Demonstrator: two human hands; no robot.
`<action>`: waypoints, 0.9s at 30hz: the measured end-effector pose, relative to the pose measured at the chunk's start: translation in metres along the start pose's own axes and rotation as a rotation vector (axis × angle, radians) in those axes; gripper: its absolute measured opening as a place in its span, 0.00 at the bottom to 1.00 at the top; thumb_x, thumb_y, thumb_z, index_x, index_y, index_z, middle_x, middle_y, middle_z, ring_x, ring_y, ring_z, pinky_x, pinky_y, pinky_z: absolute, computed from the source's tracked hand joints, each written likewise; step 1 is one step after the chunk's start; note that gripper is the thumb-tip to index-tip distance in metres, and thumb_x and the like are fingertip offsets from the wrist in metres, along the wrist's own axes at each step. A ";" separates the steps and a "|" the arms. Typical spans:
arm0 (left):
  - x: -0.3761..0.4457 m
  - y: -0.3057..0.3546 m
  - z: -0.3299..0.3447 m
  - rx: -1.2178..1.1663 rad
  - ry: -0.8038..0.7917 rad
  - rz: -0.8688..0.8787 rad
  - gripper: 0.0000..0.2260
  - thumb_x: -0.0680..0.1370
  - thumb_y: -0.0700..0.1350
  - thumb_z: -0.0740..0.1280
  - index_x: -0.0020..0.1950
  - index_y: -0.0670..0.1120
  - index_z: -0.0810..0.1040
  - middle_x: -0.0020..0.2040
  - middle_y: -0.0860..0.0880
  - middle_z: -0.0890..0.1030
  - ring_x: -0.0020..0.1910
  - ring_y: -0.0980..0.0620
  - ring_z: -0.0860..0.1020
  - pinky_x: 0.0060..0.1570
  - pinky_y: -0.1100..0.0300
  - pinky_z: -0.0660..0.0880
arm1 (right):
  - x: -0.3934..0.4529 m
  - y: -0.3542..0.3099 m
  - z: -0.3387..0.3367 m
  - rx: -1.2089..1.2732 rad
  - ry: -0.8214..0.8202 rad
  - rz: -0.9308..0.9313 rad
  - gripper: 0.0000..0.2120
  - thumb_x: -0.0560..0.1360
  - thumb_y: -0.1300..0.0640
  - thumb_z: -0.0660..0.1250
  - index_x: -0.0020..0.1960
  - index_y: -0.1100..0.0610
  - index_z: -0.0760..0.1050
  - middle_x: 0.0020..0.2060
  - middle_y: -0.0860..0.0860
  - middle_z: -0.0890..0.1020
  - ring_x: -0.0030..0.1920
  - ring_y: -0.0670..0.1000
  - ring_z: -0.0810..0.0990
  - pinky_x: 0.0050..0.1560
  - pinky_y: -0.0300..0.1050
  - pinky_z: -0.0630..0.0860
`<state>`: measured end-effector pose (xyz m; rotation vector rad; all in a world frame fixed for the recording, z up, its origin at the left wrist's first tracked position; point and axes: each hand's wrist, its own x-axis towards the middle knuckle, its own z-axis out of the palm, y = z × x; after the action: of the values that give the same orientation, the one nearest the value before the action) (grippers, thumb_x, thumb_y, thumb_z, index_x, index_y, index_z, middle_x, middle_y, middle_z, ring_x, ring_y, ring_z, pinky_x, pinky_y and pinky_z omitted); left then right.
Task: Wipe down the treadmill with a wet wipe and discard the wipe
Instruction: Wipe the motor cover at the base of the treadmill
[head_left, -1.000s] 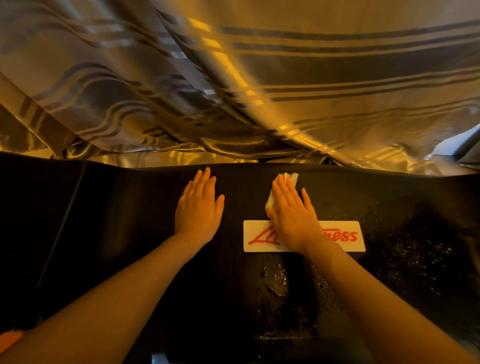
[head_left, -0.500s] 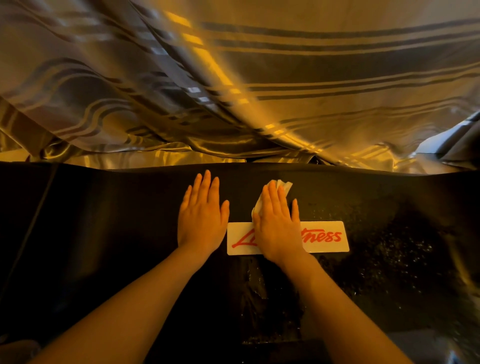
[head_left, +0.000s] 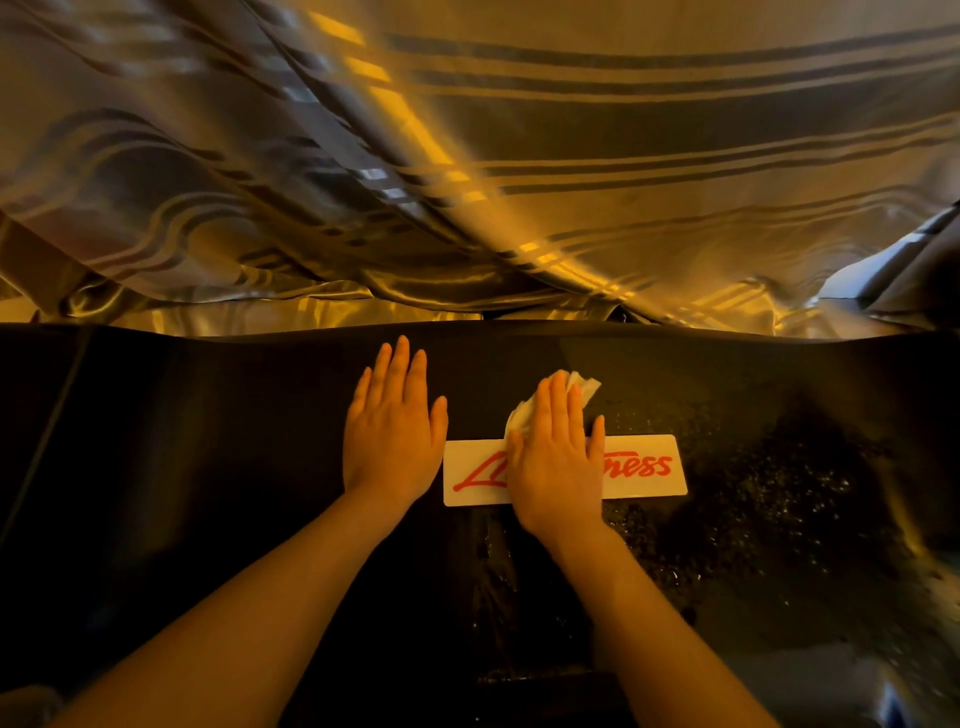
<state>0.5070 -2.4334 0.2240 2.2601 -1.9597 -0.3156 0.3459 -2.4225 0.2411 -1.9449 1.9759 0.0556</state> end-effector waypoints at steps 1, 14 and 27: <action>0.000 0.000 0.000 -0.002 -0.001 -0.001 0.26 0.83 0.55 0.50 0.80 0.47 0.51 0.81 0.47 0.48 0.79 0.49 0.44 0.77 0.53 0.45 | -0.003 0.001 0.001 -0.002 -0.002 0.006 0.30 0.84 0.45 0.44 0.79 0.55 0.35 0.78 0.51 0.35 0.76 0.50 0.31 0.75 0.54 0.34; 0.000 0.001 0.000 -0.003 0.012 0.001 0.26 0.83 0.55 0.51 0.80 0.47 0.53 0.81 0.47 0.49 0.79 0.49 0.45 0.77 0.53 0.45 | 0.042 0.006 -0.009 0.066 0.091 -0.015 0.29 0.84 0.44 0.45 0.81 0.54 0.43 0.80 0.50 0.42 0.78 0.48 0.37 0.75 0.51 0.34; 0.000 0.001 0.002 0.023 0.010 0.004 0.27 0.83 0.55 0.50 0.80 0.46 0.52 0.81 0.46 0.48 0.79 0.49 0.44 0.77 0.52 0.44 | 0.062 0.024 -0.019 0.054 0.064 -0.071 0.29 0.85 0.49 0.50 0.81 0.56 0.44 0.80 0.52 0.44 0.79 0.50 0.39 0.76 0.52 0.37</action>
<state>0.5056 -2.4335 0.2227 2.2671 -1.9728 -0.2827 0.3197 -2.4856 0.2358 -2.0036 1.9254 -0.0775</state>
